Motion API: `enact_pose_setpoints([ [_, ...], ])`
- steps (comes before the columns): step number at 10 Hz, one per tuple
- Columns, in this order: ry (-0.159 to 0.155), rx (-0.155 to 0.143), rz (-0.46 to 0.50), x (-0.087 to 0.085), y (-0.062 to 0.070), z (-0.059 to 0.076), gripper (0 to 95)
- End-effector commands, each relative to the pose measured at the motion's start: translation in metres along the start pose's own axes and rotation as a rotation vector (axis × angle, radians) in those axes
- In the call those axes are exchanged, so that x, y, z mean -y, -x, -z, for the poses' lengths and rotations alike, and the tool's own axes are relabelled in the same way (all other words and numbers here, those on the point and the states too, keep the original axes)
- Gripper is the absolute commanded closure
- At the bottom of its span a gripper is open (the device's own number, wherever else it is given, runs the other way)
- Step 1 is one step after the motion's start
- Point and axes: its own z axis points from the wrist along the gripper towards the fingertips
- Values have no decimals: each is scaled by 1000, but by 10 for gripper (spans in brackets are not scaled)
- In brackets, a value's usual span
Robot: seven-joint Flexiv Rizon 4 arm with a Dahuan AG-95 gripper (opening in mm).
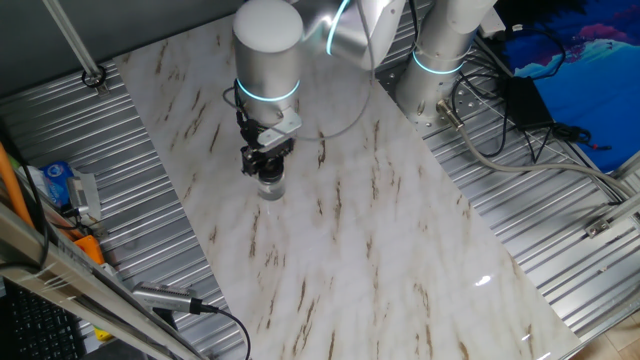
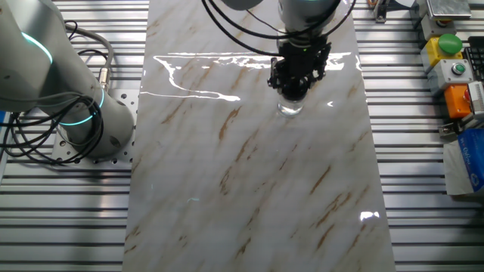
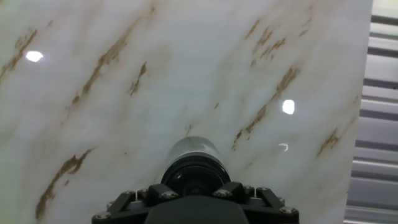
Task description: Unscrew the lid from the jar
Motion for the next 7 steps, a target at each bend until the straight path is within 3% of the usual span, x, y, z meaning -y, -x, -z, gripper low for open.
enact_pose_setpoints([
  [1, -23, -7, 38, 1, 0, -1, 950],
  [7, -24, -13, 61, 1, 0, 0, 950],
])
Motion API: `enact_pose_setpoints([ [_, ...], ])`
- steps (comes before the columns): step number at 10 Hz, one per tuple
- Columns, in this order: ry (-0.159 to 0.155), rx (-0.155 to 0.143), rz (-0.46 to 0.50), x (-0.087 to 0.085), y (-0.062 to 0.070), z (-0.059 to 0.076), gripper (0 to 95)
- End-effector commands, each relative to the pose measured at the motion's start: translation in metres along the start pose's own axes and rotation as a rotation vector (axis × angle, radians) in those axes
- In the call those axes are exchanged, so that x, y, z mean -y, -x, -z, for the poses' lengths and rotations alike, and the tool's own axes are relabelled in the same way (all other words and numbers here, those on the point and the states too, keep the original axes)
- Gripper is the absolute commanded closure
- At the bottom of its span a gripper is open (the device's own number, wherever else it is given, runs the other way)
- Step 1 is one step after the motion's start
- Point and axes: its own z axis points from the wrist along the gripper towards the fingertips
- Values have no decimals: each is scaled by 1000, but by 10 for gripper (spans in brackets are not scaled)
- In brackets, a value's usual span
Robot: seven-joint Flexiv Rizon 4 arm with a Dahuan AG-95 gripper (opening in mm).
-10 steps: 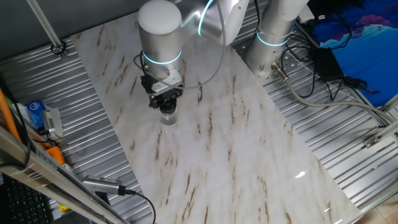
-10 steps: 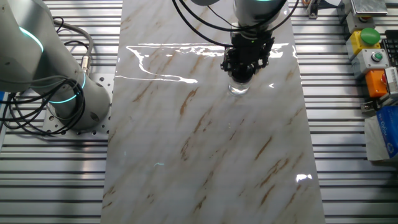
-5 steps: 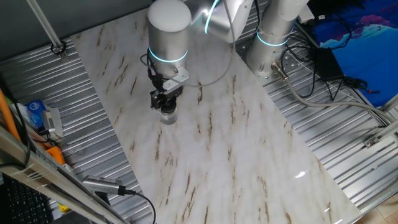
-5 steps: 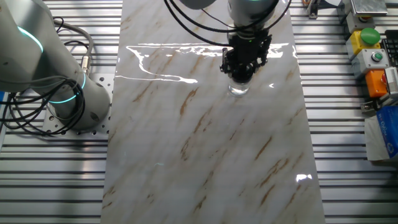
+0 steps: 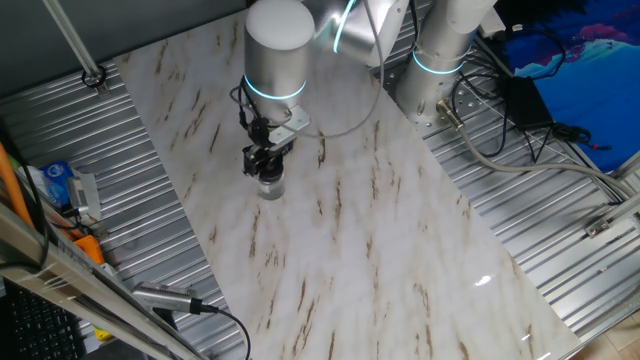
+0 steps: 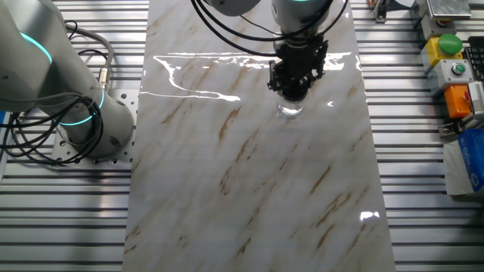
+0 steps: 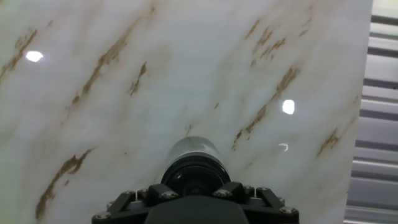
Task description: Unscrew the lid from the jar
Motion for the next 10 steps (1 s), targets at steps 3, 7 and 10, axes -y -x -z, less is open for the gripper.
enact_pose_setpoints([
  [3, 23, 1, -29, 0, 0, 4, 950],
  [7, 51, 11, -43, 3, -2, 6, 950],
  [10, 74, 20, -71, 7, -3, 12, 950],
])
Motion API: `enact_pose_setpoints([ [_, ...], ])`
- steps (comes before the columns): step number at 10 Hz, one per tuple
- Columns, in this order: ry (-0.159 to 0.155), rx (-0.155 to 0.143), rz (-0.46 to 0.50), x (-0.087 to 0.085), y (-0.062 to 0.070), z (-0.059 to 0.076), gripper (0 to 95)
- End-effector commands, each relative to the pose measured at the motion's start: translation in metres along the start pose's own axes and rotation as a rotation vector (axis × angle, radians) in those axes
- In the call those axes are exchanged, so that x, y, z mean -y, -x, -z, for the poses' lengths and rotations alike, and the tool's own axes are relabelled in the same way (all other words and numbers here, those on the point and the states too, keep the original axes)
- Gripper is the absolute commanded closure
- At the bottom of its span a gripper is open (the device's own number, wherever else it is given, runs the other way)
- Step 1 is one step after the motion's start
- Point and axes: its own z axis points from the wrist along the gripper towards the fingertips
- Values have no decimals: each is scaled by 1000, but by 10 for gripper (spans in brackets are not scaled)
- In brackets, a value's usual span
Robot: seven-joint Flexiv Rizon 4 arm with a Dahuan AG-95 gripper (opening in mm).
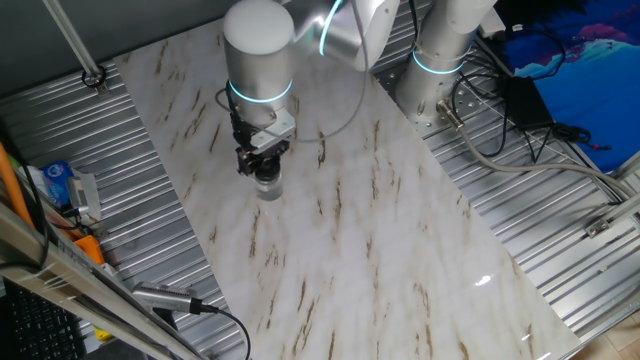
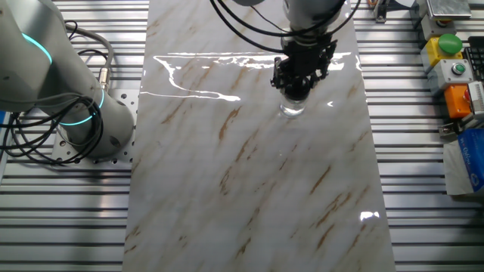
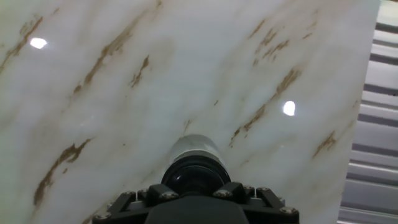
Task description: Unscrew the lid from the jar
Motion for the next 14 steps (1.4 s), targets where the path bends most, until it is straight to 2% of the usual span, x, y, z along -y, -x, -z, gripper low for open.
enact_pose_setpoints([
  [1, 6, 2, -8, 1, 1, 6, 950],
  [5, 17, -11, -68, 1, 3, 16, 950],
  [10, 22, -90, -175, 6, 7, 16, 950],
  [11, 22, -102, -184, 6, 7, 16, 950],
  [13, 19, -105, -192, 7, 8, 16, 950],
  [14, 26, -122, -231, 8, 8, 16, 950],
])
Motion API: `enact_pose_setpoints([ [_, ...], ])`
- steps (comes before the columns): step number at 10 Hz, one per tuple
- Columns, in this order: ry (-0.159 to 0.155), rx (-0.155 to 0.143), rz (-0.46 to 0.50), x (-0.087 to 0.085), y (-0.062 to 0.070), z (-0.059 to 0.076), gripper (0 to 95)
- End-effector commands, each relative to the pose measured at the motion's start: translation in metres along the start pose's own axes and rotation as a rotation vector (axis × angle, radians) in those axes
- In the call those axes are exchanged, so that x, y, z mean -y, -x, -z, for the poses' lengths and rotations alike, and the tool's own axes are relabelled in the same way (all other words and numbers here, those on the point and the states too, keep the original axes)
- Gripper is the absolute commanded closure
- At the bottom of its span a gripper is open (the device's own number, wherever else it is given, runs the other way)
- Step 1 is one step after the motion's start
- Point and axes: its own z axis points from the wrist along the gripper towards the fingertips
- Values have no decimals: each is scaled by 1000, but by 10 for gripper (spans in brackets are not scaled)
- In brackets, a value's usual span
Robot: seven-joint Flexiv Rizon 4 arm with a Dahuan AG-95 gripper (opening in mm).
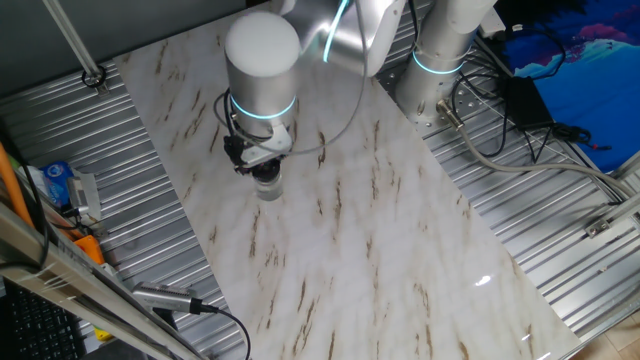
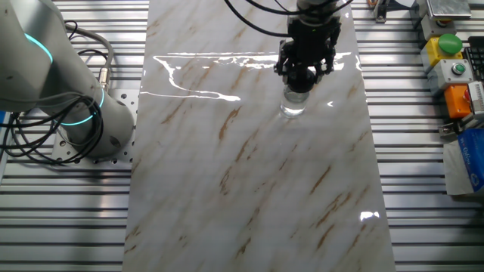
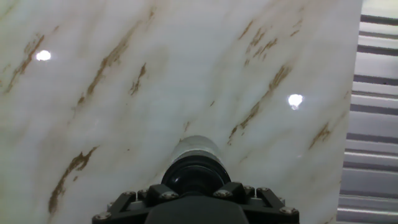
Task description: Unscrew the lid from the jar
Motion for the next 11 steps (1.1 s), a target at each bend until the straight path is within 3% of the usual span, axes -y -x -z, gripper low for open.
enact_pose_setpoints([
  [1, 18, -26, -65, 1, 1, -1, 950],
  [3, 48, -51, -118, 5, 4, -3, 950],
  [8, 75, -190, -220, 7, 8, -4, 950],
  [11, 105, -241, -294, 6, 10, -6, 950],
])
